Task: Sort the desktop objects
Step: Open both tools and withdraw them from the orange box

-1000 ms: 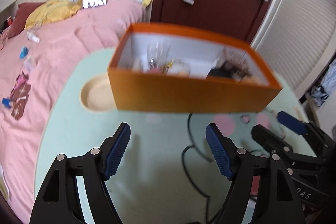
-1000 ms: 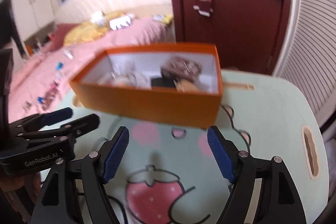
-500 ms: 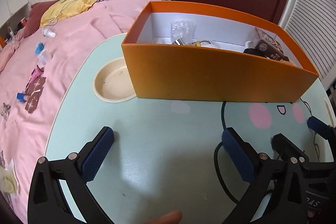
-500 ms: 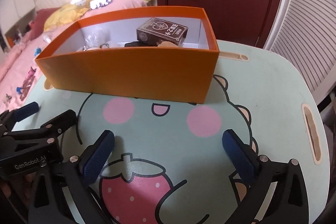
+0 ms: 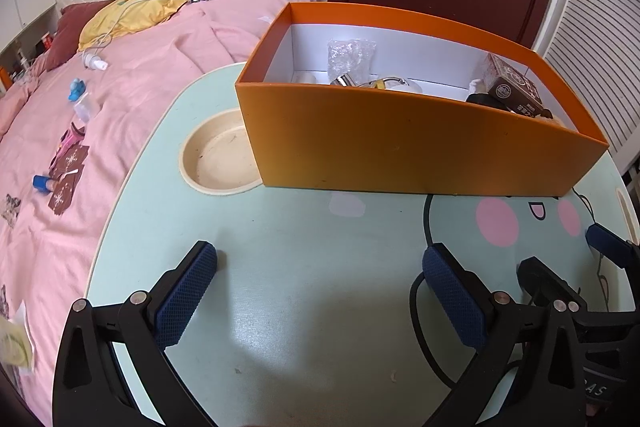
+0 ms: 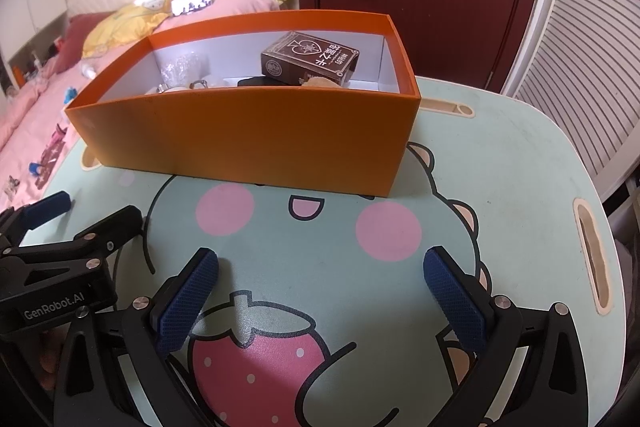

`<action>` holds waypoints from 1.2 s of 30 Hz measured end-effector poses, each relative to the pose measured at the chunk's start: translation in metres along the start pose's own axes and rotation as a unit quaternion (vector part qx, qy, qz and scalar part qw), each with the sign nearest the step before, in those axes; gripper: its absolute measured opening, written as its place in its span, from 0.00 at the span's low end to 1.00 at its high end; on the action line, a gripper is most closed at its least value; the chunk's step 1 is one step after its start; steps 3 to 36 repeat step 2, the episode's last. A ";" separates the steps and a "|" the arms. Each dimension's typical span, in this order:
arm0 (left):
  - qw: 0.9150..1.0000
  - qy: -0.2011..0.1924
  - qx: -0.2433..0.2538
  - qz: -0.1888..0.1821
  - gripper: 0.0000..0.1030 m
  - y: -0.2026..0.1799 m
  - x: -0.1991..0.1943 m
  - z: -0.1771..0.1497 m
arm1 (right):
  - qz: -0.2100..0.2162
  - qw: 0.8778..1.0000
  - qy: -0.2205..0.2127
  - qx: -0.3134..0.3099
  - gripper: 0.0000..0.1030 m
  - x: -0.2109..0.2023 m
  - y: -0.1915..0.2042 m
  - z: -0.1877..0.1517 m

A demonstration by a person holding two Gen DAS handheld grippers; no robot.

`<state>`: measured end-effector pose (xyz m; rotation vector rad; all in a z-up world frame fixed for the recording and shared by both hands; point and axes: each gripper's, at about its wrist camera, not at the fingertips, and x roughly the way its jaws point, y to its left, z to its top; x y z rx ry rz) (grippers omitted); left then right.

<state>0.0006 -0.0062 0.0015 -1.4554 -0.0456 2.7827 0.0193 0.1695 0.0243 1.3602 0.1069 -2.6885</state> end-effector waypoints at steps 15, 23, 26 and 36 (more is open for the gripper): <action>1.000 0.000 0.000 0.000 1.00 0.000 0.000 0.000 | 0.000 1.000 0.000 0.000 1.00 0.000 0.000 0.001; 1.000 0.000 0.000 0.000 1.00 0.000 0.000 0.000 | 0.000 1.000 0.000 0.000 1.00 0.000 0.000 0.001; 1.000 0.000 0.000 0.000 1.00 0.000 0.000 0.000 | 0.000 1.000 0.000 0.000 1.00 0.000 0.000 0.001; 1.000 0.000 0.000 0.000 1.00 0.000 0.000 0.000 | 0.000 1.000 0.000 0.000 1.00 0.000 0.000 0.001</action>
